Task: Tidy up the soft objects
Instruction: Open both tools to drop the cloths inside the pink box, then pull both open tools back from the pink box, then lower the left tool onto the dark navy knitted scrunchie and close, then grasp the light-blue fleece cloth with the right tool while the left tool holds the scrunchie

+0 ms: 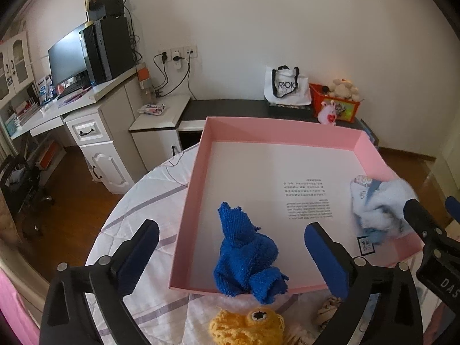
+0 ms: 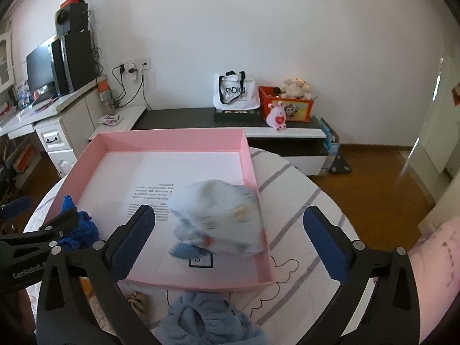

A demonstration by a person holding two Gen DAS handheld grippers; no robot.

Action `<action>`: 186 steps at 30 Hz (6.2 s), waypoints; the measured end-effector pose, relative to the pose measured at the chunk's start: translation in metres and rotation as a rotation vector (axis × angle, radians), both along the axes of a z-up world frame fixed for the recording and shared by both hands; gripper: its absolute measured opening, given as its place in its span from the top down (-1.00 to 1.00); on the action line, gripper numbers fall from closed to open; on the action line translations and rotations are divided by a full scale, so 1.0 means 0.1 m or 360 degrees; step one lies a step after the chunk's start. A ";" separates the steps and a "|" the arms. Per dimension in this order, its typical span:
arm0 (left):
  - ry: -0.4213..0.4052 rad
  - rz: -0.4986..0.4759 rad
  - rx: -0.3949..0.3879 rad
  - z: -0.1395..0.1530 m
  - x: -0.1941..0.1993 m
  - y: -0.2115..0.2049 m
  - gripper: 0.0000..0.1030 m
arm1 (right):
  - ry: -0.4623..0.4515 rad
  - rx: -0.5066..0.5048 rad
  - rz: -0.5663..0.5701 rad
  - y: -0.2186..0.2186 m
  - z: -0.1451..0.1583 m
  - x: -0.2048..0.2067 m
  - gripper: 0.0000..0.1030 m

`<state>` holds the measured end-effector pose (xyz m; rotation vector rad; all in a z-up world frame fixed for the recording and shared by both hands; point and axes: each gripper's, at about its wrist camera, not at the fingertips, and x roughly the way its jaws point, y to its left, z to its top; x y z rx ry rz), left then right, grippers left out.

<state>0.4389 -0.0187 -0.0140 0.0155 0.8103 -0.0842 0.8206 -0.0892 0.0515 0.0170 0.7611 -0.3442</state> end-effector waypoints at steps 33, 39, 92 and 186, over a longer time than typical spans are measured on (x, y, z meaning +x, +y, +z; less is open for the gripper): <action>-0.0135 0.0060 0.0001 0.23 -1.51 0.15 -0.98 | -0.0093 -0.0057 0.0032 0.22 0.35 -0.81 -1.00; -0.0202 0.0071 0.0023 0.32 -1.89 0.13 -0.99 | -0.0162 -0.0081 0.0028 0.29 0.49 -1.09 -1.00; -0.0995 0.0134 0.0010 0.87 -4.45 0.21 -1.00 | -0.0855 -0.0407 0.0145 0.89 1.48 -2.90 -1.00; 0.0119 -0.0082 0.0001 -1.05 -2.22 0.08 0.60 | 0.0266 0.0073 0.0057 0.10 -0.61 -0.75 -1.00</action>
